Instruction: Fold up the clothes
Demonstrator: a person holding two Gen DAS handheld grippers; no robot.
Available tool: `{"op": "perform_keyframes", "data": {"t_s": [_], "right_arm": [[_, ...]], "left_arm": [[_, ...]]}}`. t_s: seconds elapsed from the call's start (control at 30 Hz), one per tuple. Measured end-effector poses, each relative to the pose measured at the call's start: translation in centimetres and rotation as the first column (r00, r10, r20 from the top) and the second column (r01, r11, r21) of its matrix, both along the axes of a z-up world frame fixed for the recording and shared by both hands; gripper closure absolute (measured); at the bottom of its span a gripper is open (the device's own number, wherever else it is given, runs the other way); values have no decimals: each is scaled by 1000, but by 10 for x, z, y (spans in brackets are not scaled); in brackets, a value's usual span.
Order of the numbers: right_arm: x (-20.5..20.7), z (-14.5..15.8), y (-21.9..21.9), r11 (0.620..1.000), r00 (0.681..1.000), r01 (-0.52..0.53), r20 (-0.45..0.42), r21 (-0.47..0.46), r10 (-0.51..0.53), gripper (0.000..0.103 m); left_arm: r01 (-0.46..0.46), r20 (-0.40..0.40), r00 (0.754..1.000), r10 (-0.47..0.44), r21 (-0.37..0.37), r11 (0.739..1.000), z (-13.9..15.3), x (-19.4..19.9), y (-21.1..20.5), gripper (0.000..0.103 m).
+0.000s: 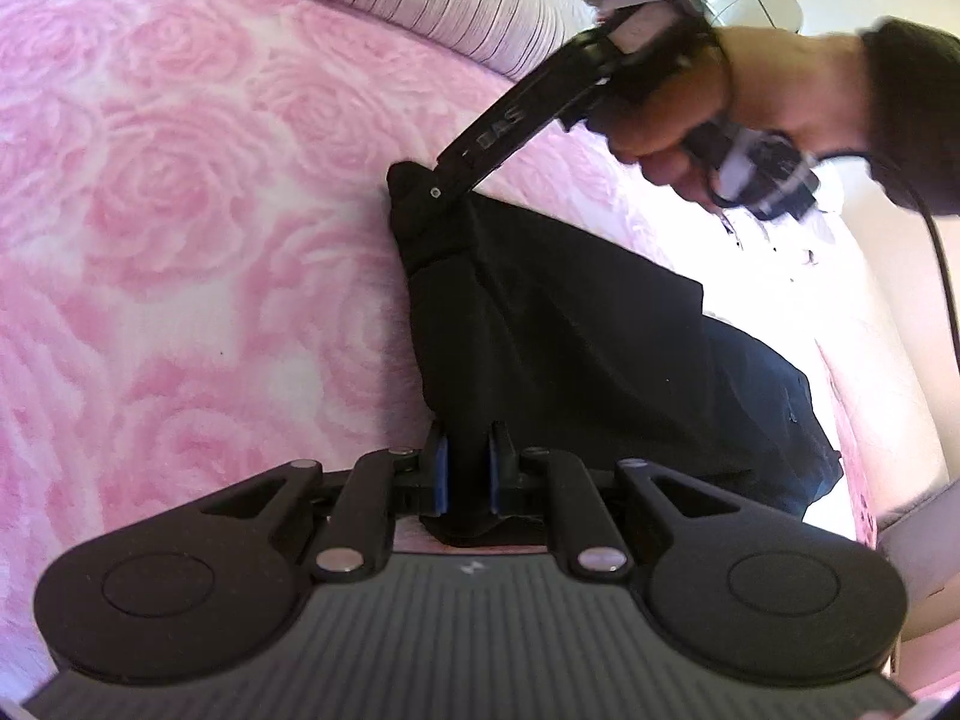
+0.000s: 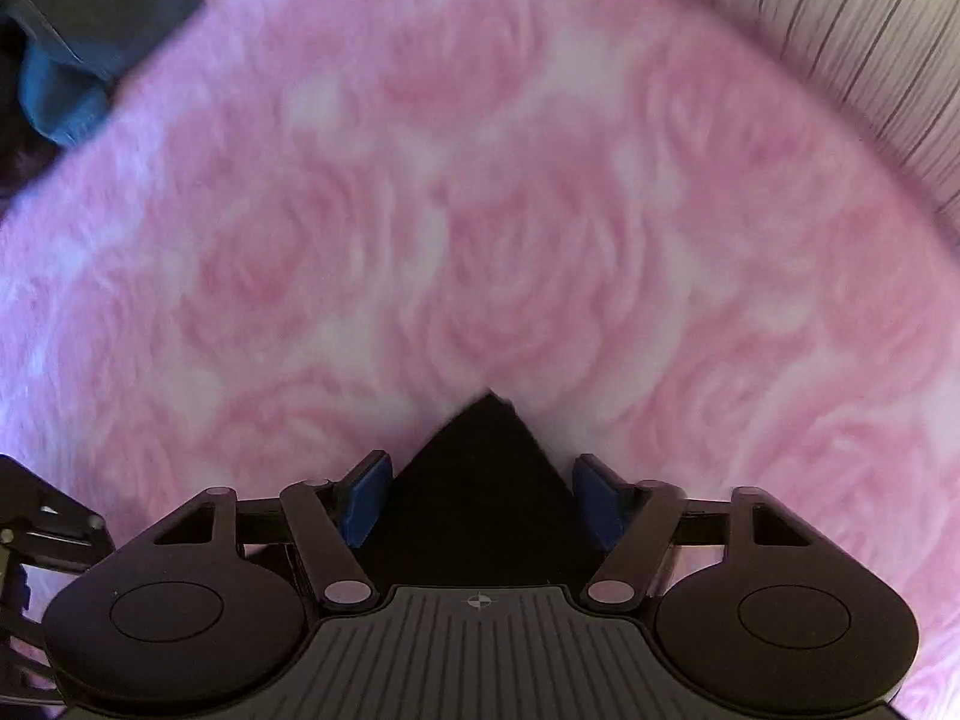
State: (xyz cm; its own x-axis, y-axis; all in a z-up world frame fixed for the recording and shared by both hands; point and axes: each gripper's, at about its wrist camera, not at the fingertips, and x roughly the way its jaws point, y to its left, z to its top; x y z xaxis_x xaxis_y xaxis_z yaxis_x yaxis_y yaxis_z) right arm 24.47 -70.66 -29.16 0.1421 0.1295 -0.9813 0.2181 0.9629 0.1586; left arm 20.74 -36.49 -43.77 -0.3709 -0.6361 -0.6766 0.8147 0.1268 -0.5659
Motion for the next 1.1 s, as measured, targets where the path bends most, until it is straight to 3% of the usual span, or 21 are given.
{"op": "perform_keyframes", "data": {"t_s": [0.03,0.1,0.2,0.3,0.43,0.53,0.6,0.67,0.73,0.77,0.83,0.97,1.0,1.1], "right_arm": [[1,0,-4,1000,1000,0,0,5,0,76],[-3,0,-15,998,998,58,26,22,-58,78],[-16,-3,-29,980,979,186,70,75,-192,78],[-29,-4,-39,939,940,314,91,142,-328,76],[-32,1,-39,923,922,352,115,153,-371,73],[-32,14,-27,948,935,305,163,89,-316,70],[-36,21,-21,952,932,299,195,58,-305,69],[-43,28,-16,951,923,307,231,38,-308,61],[-54,38,-14,941,902,337,278,18,-329,52],[-61,44,-13,934,889,358,303,11,-344,50],[-80,56,-10,912,852,410,352,9,-387,42],[-129,57,14,867,797,495,365,61,-481,41],[-143,54,22,857,788,509,358,75,-500,41],[-185,36,47,828,773,551,309,107,-554,41]], "left_arm": [[-35,-21,999,35,5,999,0,1,4,94],[-113,-69,991,114,19,993,-3,2,11,94],[-191,-152,969,195,44,981,-9,6,16,94],[-240,-239,938,251,76,968,-16,14,20,94],[-292,-339,885,319,130,947,-20,23,27,93],[-273,-304,904,301,134,953,-8,25,33,91],[-244,-233,936,263,108,964,2,32,30,92],[-209,-148,964,219,78,975,13,40,26,91],[-170,-110,978,175,49,984,16,49,10,77],[-150,-96,984,153,35,988,16,53,1,75],[-83,-113,990,86,31,996,6,56,-24,72],[66,-164,985,-52,78,995,-26,50,-66,72],[96,-174,982,-76,105,990,-33,47,-69,85],[100,-189,979,-70,155,983,-38,44,-57,89]]}}
